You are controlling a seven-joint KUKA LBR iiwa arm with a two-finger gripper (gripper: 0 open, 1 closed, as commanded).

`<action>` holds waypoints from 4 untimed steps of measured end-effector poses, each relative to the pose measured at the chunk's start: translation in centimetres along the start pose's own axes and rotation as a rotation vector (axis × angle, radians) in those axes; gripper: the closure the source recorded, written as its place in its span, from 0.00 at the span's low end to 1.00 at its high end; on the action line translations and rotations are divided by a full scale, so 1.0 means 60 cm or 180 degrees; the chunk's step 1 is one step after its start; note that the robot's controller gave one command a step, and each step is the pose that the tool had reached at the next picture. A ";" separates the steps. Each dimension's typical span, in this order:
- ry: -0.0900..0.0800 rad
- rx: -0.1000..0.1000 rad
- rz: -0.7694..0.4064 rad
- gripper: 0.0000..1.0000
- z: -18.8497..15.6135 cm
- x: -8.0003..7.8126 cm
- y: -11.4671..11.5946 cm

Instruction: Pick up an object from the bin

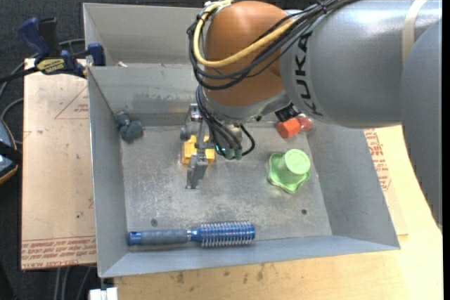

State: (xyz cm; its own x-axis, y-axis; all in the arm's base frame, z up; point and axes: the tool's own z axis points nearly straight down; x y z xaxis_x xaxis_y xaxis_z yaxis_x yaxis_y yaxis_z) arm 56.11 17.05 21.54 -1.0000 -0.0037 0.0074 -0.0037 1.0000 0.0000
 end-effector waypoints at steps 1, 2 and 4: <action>-0.0015 0.0003 0.1110 0.00 0.072 -0.038 -0.099; -0.0054 -0.0018 0.1474 0.00 0.200 -0.081 -0.060; -0.0057 -0.0039 0.1491 1.00 0.227 -0.104 -0.126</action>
Offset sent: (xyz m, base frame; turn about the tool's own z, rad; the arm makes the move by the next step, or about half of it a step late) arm 0.0229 -0.0574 -0.0413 0.3482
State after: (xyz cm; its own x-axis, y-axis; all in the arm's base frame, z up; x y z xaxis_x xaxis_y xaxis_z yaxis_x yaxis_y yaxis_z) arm 62.26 9.49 7.85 -0.8939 0.4482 -0.0078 0.4481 0.8939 0.0125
